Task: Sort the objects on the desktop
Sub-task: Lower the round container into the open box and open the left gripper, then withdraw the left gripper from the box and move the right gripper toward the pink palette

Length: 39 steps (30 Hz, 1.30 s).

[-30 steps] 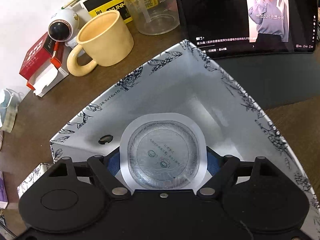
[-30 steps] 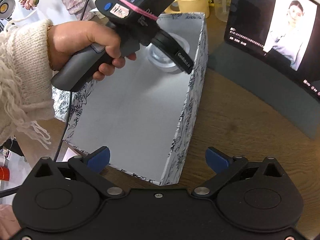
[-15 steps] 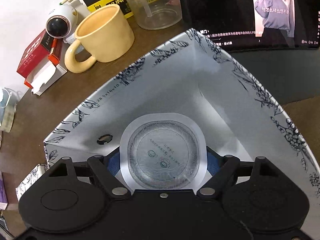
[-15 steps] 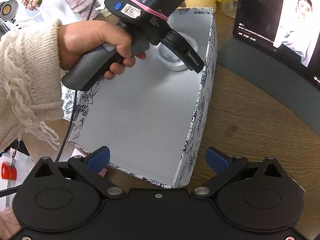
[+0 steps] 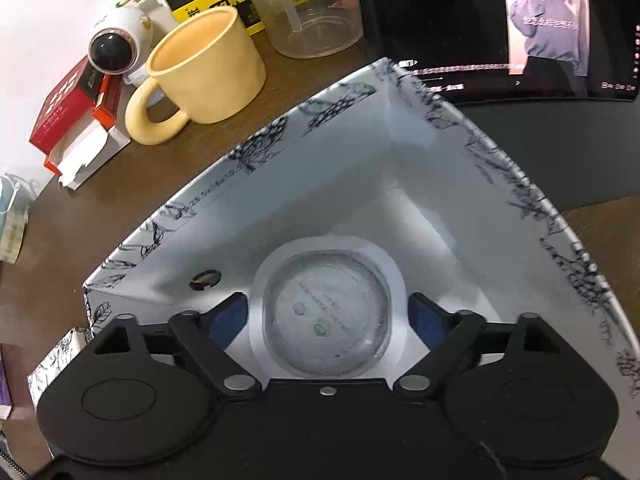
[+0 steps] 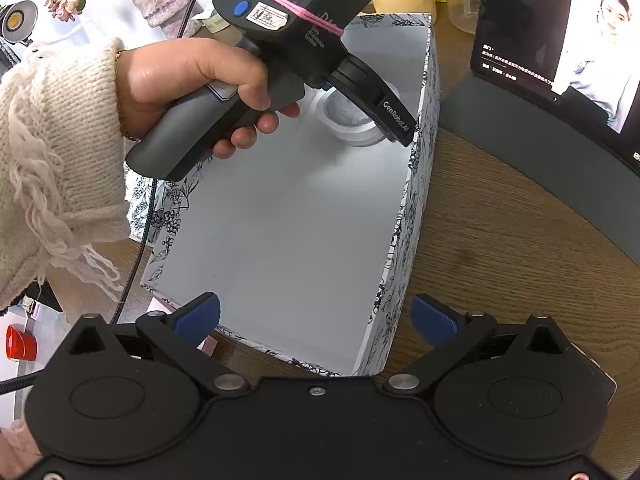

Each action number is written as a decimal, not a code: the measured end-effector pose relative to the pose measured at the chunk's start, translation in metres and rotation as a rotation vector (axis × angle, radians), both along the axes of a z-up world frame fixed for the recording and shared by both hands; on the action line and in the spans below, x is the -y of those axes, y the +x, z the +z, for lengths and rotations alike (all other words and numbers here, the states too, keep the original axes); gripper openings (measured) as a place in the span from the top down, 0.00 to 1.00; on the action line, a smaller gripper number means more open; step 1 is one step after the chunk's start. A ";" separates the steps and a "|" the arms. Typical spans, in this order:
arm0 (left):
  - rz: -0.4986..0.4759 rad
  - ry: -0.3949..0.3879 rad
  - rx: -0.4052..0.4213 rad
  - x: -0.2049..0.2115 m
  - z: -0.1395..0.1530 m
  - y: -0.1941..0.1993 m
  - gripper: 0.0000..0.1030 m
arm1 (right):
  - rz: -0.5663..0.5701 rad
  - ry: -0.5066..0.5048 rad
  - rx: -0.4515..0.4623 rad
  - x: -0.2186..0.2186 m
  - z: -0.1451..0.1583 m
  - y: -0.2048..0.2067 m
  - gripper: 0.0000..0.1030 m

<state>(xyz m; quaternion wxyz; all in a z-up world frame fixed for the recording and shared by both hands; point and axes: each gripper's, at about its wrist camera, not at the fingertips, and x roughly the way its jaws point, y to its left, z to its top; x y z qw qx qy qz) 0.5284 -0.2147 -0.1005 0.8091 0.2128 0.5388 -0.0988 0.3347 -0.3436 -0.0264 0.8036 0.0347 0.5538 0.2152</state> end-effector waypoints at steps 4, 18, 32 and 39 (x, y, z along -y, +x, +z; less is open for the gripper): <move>-0.006 0.011 0.036 0.002 0.009 -0.004 0.13 | -0.001 0.004 -0.003 -0.001 0.000 0.000 0.00; 0.067 -0.040 0.110 -0.020 0.051 -0.020 0.12 | 0.019 0.006 0.004 -0.012 -0.001 -0.006 0.00; 0.145 -0.101 0.172 -0.042 0.094 -0.065 0.12 | 0.054 -0.009 0.022 -0.024 -0.002 -0.016 0.00; 0.212 -0.160 0.205 -0.061 0.120 -0.101 0.12 | 0.047 -0.012 0.031 -0.022 0.000 -0.021 0.00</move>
